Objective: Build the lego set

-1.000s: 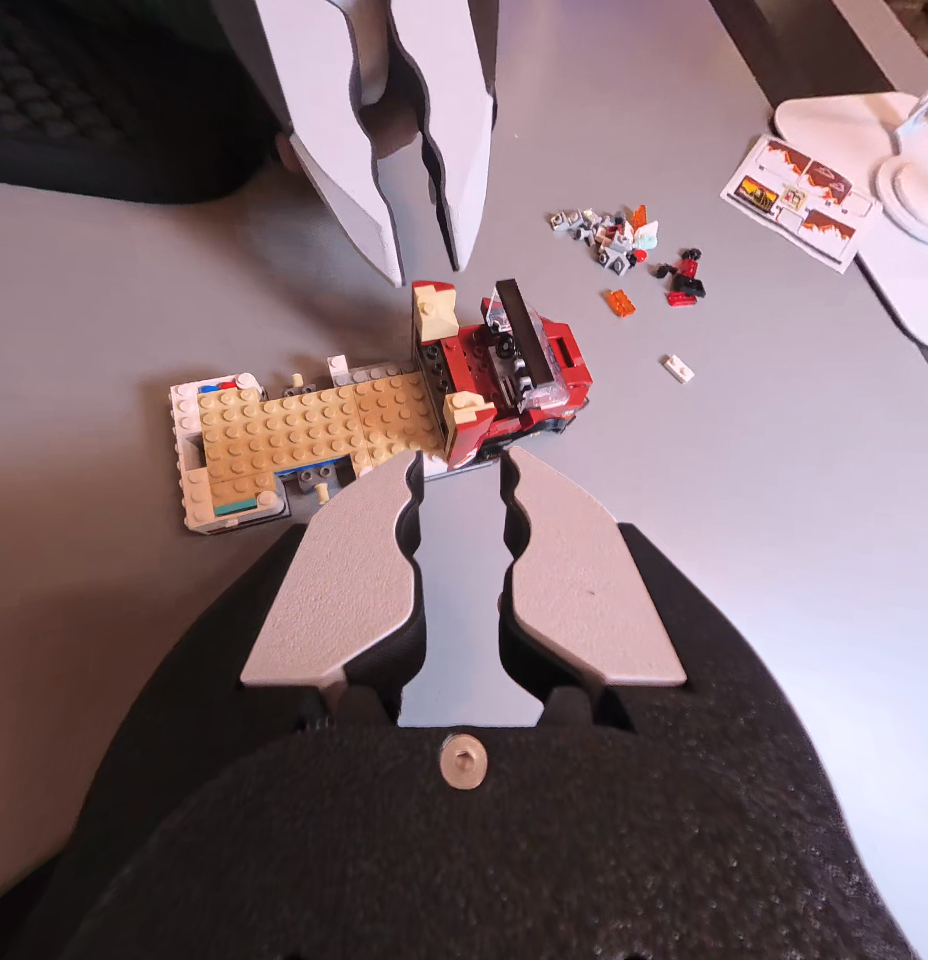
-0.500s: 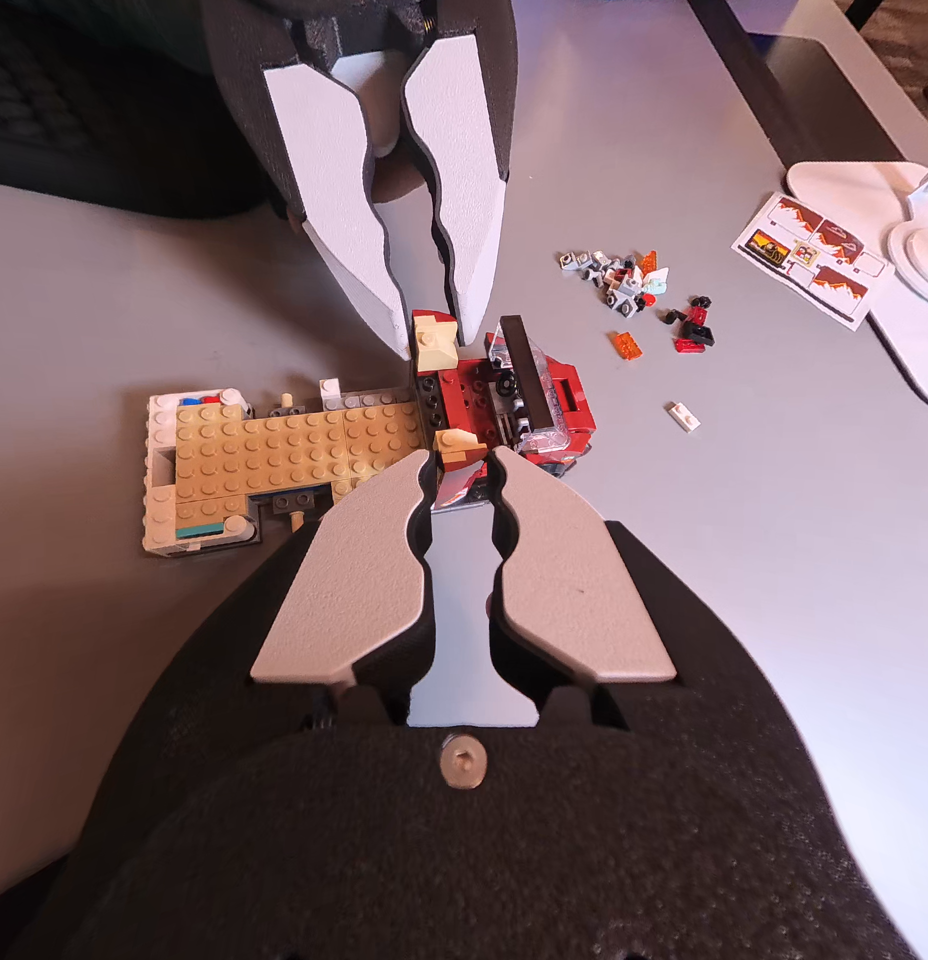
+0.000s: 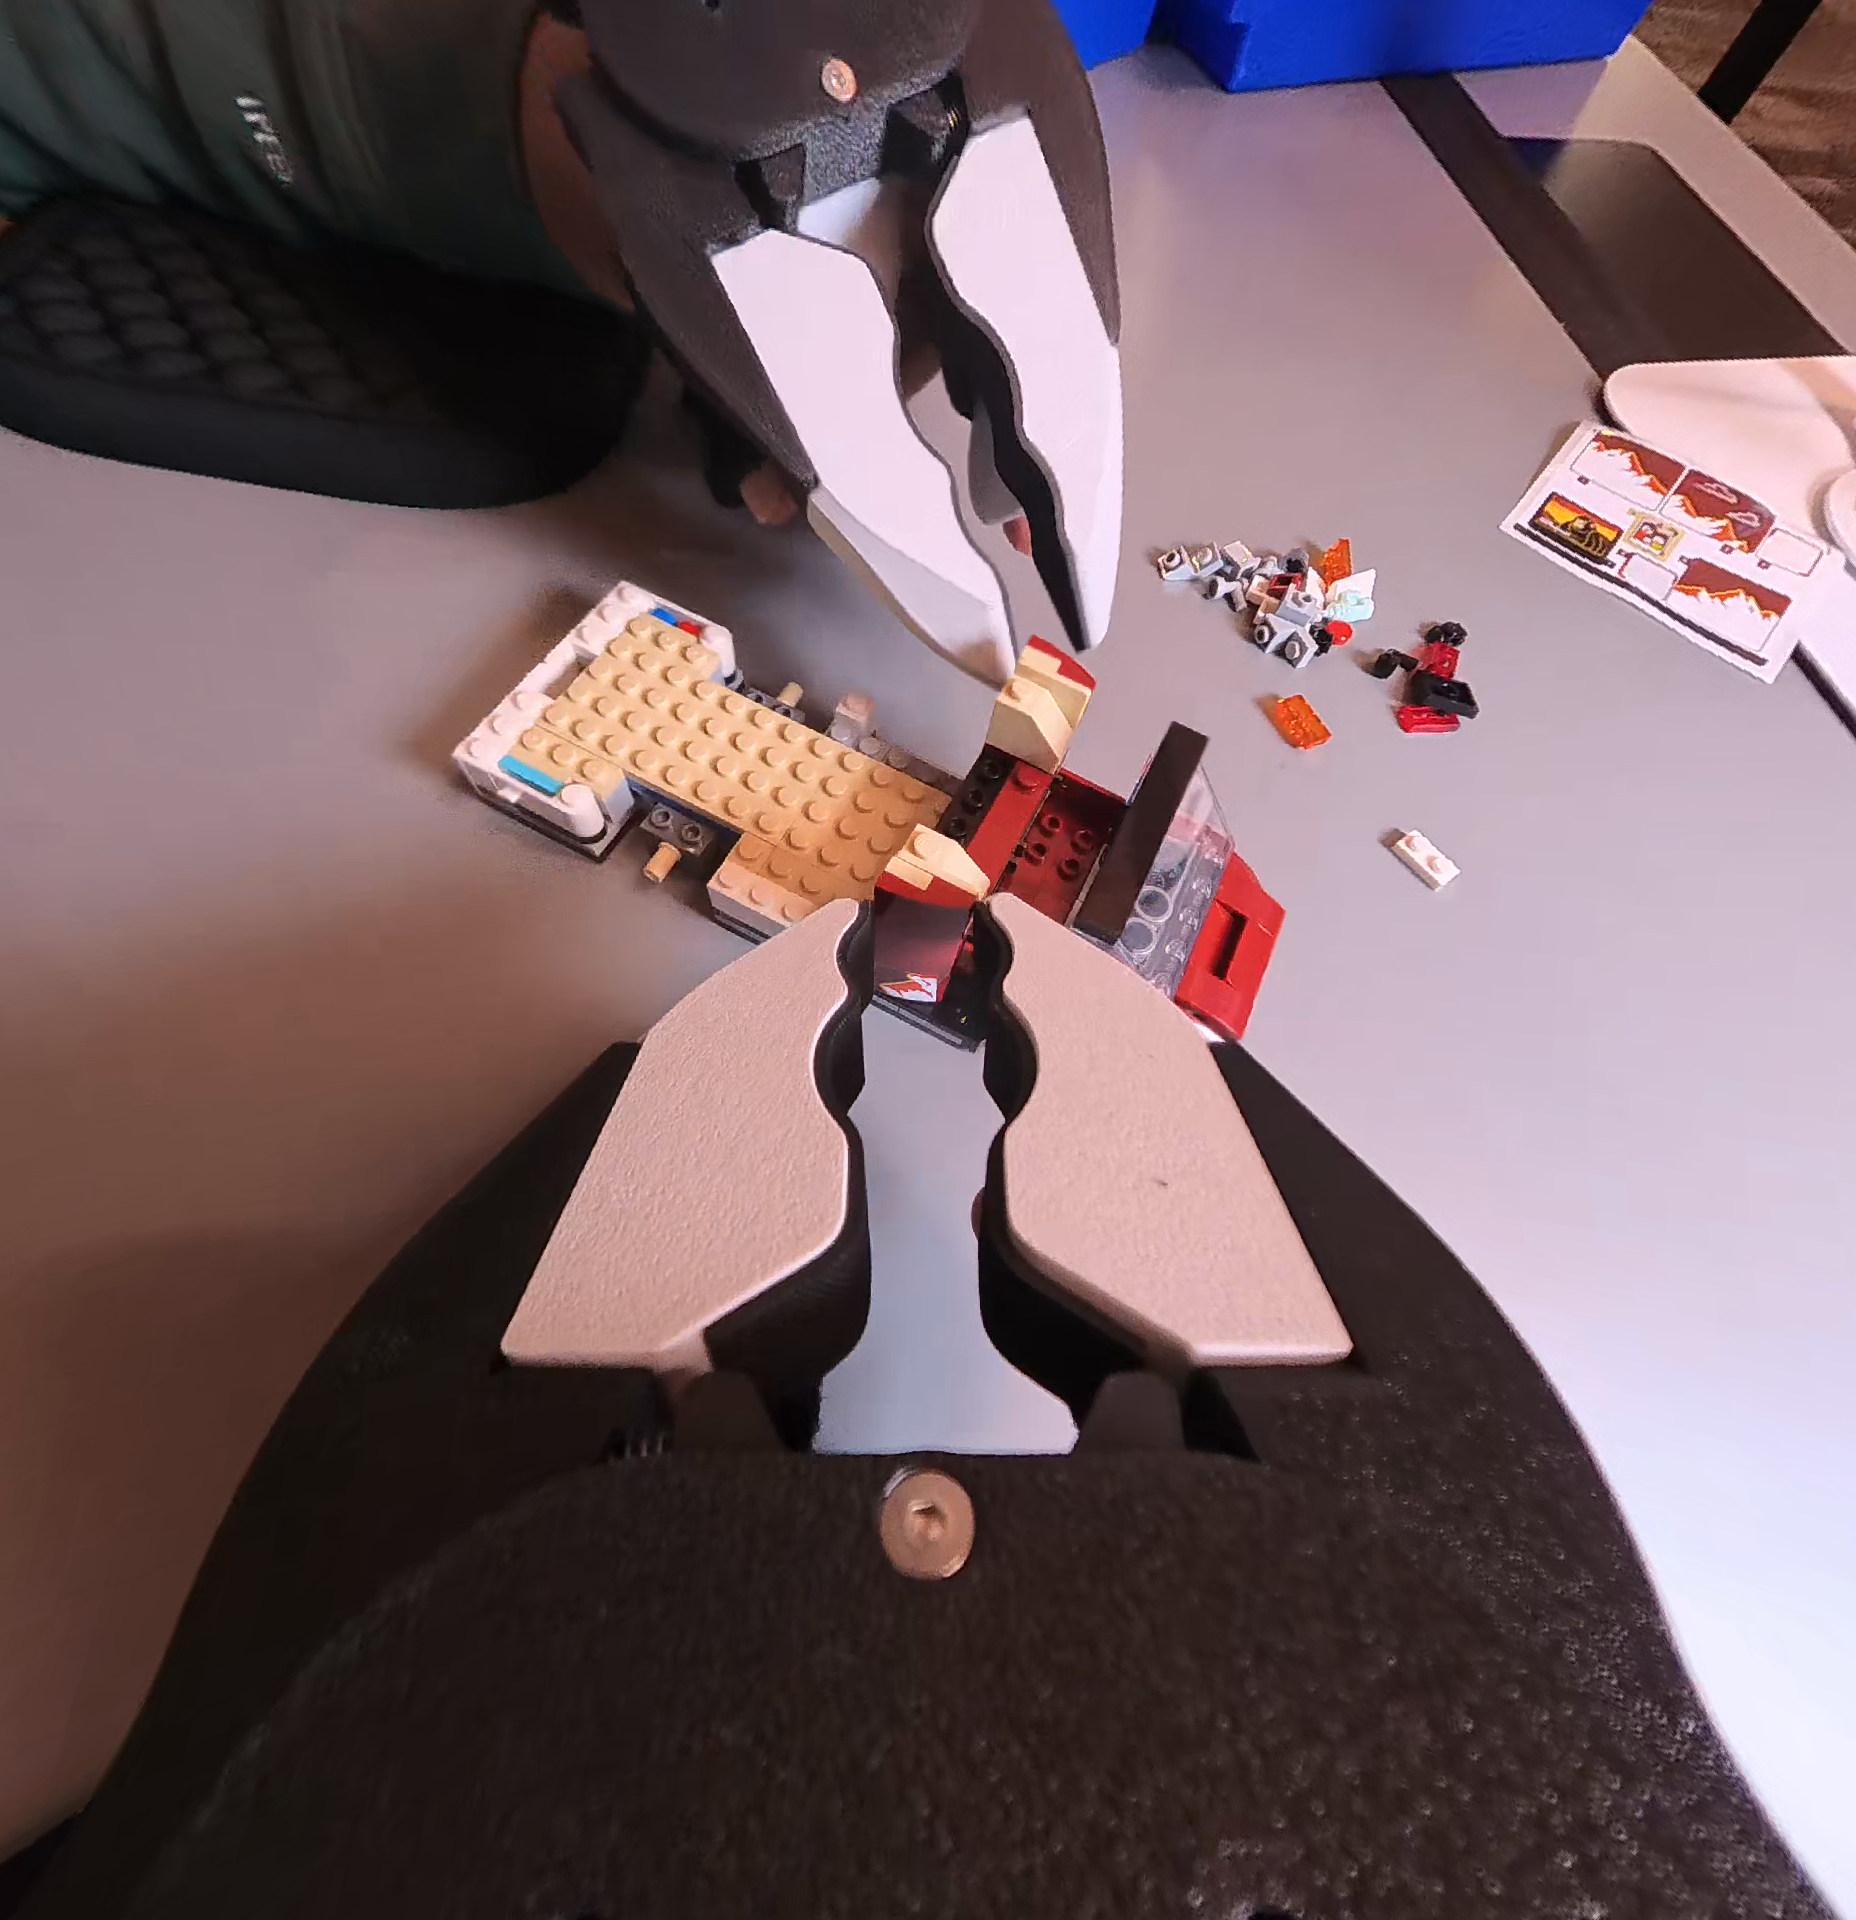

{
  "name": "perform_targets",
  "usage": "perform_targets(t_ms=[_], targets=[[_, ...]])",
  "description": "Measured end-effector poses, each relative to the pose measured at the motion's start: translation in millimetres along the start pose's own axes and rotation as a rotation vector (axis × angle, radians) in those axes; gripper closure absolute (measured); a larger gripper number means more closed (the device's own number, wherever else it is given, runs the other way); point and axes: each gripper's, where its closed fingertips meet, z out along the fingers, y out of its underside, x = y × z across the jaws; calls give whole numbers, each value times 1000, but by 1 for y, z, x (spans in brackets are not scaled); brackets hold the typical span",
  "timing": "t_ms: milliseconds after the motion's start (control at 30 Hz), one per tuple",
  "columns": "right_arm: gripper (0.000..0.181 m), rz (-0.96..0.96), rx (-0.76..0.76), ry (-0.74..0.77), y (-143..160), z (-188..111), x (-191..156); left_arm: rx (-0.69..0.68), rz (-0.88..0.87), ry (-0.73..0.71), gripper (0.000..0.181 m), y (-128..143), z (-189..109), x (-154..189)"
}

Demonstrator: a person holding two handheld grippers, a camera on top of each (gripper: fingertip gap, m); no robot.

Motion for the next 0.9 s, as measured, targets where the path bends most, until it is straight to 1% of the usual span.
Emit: perform_targets(t_ms=[67, 133, 267, 367, 467, 500, 600, 667, 700, 733, 800, 833, 900], targets=[[163, 6, 7, 14, 0, 0, 0, 13, -8, -10, 166, -3, -6, 2], [163, 21, 10, 26, 0, 0, 0, -4, -46, 6, 159, -3, -14, 8], [164, 38, -2, 61, -1, 2, 2, -56, -158, 38, 129, 4, -35, 28], [164, 63, -11, 99, -1, 3, 6, -127, -242, 82, 110, 22, -47, 48], [164, 110, -18, 147, 0, 3, 13, -216, -266, 102, 101, 45, -49, 64], [164, 128, -20, 161, 0, 3, 16, -234, -257, 83, 101, 49, -48, 63], [164, 158, -20, 207, 1, 3, 22, -244, -220, 54, 105, 45, -43, 58], [164, 164, -17, 239, 1, 3, 27, -285, -193, 45, 106, 49, -36, 52], [164, 177, -15, 254, 2, 3, 30, -307, -170, 40, 109, 51, -33, 48], [164, 188, -10, 266, 3, 2, 34, -321, -146, 29, 117, 53, -30, 43], [164, 199, -2, 283, 4, 1, 40, -329, -139, 53, 122, 54, -25, 37], [164, 205, -1, 291, 5, 0, 43, -331, -122, 59, 129, 54, -24, 34], [164, 214, 2, 300, 6, 0, 47, -330, -90, 80, 129, 54, -22, 26]])
